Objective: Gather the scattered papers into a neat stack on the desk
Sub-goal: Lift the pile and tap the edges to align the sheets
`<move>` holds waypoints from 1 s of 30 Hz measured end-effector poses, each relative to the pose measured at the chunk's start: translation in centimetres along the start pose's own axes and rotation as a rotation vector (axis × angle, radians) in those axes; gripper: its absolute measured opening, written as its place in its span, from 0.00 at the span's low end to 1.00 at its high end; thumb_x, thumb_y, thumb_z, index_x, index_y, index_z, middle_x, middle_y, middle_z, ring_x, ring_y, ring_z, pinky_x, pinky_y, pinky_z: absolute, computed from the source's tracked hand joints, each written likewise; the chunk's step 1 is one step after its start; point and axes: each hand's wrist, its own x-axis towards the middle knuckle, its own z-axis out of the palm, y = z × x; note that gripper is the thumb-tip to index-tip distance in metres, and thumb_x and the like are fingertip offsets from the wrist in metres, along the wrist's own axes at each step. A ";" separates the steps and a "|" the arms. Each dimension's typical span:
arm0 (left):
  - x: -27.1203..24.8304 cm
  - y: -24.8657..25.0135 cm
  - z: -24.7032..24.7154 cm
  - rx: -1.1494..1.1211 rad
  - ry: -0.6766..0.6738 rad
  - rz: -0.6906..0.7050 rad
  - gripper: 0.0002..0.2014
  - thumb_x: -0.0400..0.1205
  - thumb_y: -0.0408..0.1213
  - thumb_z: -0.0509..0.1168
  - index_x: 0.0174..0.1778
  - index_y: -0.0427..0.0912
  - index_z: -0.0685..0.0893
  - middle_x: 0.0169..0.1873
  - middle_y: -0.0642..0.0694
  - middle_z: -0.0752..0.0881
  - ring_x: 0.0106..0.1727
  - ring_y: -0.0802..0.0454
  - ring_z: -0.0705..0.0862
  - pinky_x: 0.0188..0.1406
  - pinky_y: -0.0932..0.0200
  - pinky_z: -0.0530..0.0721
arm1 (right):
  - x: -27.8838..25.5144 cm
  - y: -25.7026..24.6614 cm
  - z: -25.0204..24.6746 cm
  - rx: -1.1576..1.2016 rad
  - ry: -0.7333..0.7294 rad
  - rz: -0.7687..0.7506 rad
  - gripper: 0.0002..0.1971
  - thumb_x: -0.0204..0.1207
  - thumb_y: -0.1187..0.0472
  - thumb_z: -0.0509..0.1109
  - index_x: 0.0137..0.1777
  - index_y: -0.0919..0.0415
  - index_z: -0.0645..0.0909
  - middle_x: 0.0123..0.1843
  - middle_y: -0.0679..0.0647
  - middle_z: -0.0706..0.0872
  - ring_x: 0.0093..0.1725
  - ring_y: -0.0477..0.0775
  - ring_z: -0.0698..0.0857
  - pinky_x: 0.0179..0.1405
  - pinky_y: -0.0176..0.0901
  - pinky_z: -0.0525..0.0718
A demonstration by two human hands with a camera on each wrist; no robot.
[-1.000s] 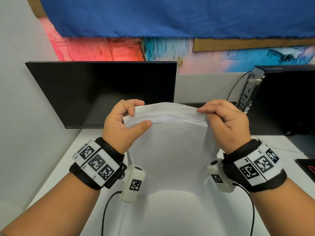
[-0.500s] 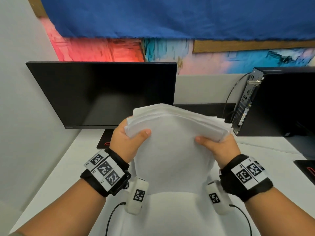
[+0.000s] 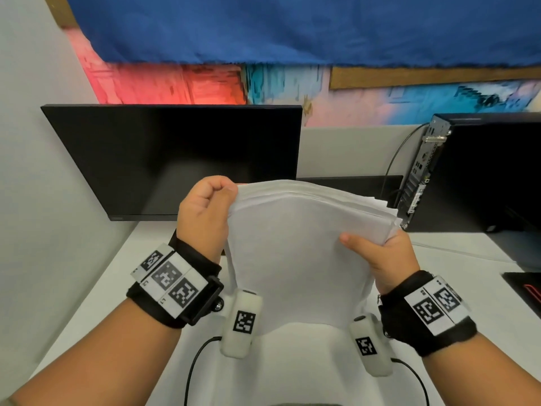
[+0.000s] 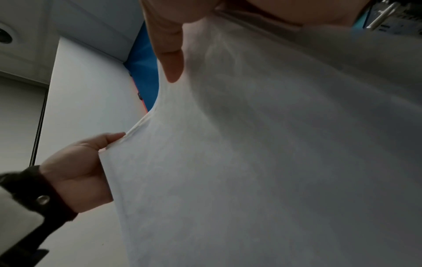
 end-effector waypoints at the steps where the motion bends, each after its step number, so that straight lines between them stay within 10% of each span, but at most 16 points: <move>1: 0.1 -0.1 -0.1 -0.041 -0.016 -0.039 0.12 0.78 0.36 0.60 0.32 0.54 0.83 0.35 0.55 0.90 0.38 0.53 0.85 0.40 0.50 0.84 | 0.0 0.0 0.0 0.017 -0.002 0.012 0.16 0.59 0.71 0.77 0.42 0.51 0.87 0.39 0.46 0.93 0.43 0.49 0.91 0.37 0.38 0.88; 5: 0.1 -0.3 -0.4 -0.153 -0.038 -0.152 0.08 0.74 0.43 0.54 0.40 0.52 0.78 0.47 0.49 0.91 0.45 0.43 0.87 0.43 0.43 0.82 | 0.1 -0.2 0.2 0.142 0.005 0.039 0.15 0.47 0.53 0.81 0.38 0.49 0.91 0.39 0.48 0.93 0.40 0.49 0.92 0.34 0.37 0.87; 9: -0.4 -0.1 -0.7 -0.118 -0.197 0.028 0.14 0.79 0.52 0.59 0.45 0.43 0.71 0.38 0.46 0.86 0.32 0.55 0.86 0.23 0.56 0.80 | -0.2 -0.6 0.6 0.250 0.073 -0.011 0.21 0.44 0.51 0.81 0.40 0.54 0.90 0.41 0.51 0.93 0.41 0.51 0.92 0.34 0.39 0.87; 12: -0.8 -1.0 -1.0 -0.018 -0.347 0.250 0.41 0.62 0.65 0.72 0.56 0.35 0.69 0.47 0.51 0.81 0.46 0.57 0.85 0.40 0.60 0.85 | -0.5 -1.2 1.0 0.258 0.091 -0.067 0.21 0.50 0.53 0.79 0.46 0.54 0.88 0.44 0.50 0.93 0.45 0.51 0.91 0.37 0.38 0.87; 16: -1.8 -1.7 -0.9 -0.133 -0.370 0.159 0.40 0.56 0.66 0.74 0.58 0.51 0.69 0.49 0.63 0.85 0.48 0.60 0.87 0.40 0.65 0.85 | -0.8 -1.5 1.5 0.091 0.116 -0.113 0.15 0.67 0.67 0.73 0.51 0.49 0.80 0.46 0.48 0.89 0.45 0.49 0.88 0.37 0.35 0.87; 20: -2.0 -1.8 -1.4 -0.121 -0.361 0.257 0.44 0.54 0.73 0.69 0.64 0.58 0.66 0.68 0.49 0.75 0.68 0.48 0.78 0.58 0.56 0.83 | -1.0 -1.5 2.0 -0.117 0.146 -0.284 0.25 0.73 0.72 0.69 0.59 0.40 0.71 0.55 0.50 0.81 0.50 0.45 0.85 0.52 0.41 0.87; 25: -2.3 -1.8 -1.4 0.154 -0.285 0.400 0.29 0.65 0.44 0.72 0.57 0.72 0.70 0.65 0.59 0.77 0.68 0.64 0.76 0.60 0.71 0.77 | -0.3 -1.7 1.7 -0.409 0.105 -0.522 0.28 0.74 0.64 0.66 0.67 0.35 0.65 0.57 0.39 0.76 0.58 0.27 0.74 0.64 0.23 0.70; 30: -2.0 -2.0 -1.6 0.099 -0.254 0.314 0.15 0.67 0.40 0.68 0.43 0.65 0.77 0.59 0.57 0.83 0.61 0.63 0.83 0.51 0.74 0.80 | 0.6 -1.6 1.1 -0.582 0.117 -0.561 0.11 0.76 0.59 0.64 0.55 0.46 0.79 0.55 0.50 0.81 0.56 0.21 0.73 0.58 0.15 0.67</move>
